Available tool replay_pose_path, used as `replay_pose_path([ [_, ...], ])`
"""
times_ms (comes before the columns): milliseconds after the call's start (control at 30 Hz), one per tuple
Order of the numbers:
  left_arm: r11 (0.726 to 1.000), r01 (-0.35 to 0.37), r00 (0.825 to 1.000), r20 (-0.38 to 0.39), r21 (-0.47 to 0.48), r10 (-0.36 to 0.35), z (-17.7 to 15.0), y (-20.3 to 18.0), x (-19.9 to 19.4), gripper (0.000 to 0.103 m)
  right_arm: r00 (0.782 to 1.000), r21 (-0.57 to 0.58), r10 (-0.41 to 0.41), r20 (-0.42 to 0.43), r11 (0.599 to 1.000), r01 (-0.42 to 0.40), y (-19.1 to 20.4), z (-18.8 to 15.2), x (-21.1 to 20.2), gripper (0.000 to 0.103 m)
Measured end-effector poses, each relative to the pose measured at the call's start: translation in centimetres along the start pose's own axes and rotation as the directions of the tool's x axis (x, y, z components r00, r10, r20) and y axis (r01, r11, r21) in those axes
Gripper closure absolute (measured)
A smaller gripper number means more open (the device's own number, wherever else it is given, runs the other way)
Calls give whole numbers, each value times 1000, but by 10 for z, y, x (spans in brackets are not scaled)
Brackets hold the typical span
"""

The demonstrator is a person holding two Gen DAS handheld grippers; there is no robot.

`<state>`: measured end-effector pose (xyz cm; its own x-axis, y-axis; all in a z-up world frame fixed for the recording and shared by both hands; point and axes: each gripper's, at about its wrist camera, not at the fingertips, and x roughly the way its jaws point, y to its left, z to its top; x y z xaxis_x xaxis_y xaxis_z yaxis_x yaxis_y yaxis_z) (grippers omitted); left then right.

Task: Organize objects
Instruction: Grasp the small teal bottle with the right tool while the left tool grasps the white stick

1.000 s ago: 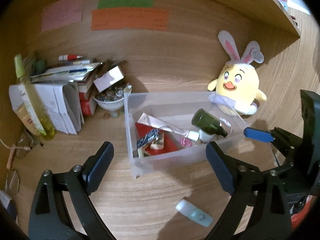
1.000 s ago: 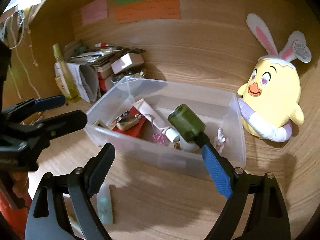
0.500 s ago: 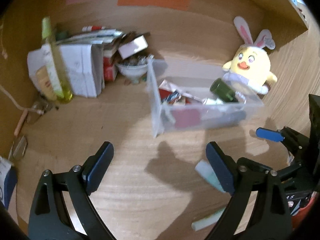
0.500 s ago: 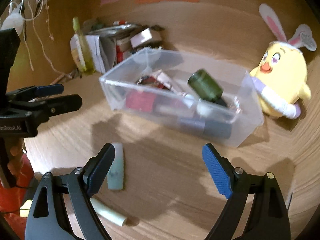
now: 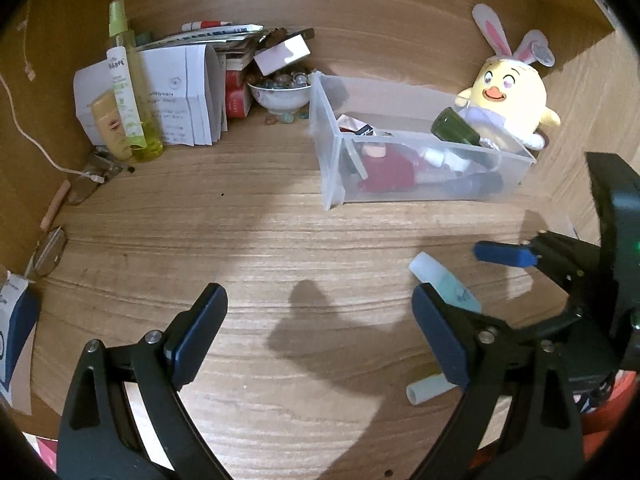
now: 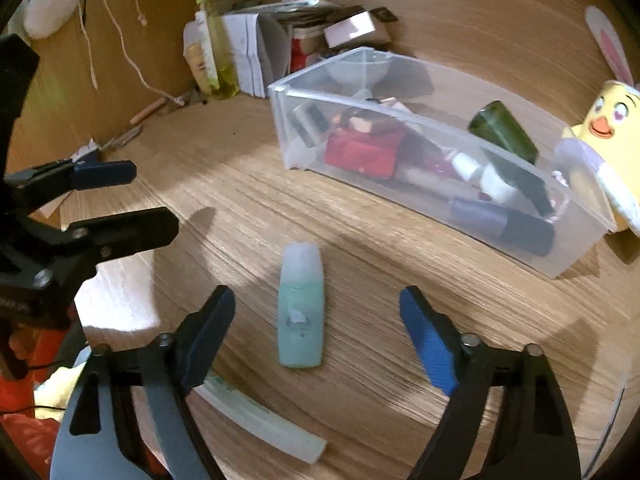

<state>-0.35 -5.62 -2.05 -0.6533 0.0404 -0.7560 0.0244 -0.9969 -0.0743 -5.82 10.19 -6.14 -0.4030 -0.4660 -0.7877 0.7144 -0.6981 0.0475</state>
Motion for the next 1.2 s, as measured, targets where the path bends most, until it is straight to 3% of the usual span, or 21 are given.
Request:
replay_pose_path([
  [200, 1000, 7, 1000, 2, 22, -7, -6, -2, -6, 9, 999, -7, -24, -30, 1000, 24, 7, 4, 14, 50],
  [400, 998, 49, 999, -16, 47, -48, -11, -12, -7, 9, 999, -1, -47, -15, 999, 47, 5, 3, 13, 80],
  [567, 990, 104, 994, -47, 92, -100, -18, -31, -2, 9, 999, 65, -40, -1, 997, 40, -12, -4, 6, 80],
  [767, 973, 154, 986, -86, 173, -140, -26, -57, 6, 9, 994, 119, -106, 33, 988, 102, -33, -17, -16, 80],
  [1033, 949, 211, 972, -155, 236, -178, -36, -80, 23, 9, 990, 183, -125, 64, 977, 112, -53, -25, -38, 80],
  [1200, 945, 201, 974, -156, 258, -164, -37, -84, 28, 28, 992, 210, -102, 76, 974, 84, -56, -27, -43, 80],
])
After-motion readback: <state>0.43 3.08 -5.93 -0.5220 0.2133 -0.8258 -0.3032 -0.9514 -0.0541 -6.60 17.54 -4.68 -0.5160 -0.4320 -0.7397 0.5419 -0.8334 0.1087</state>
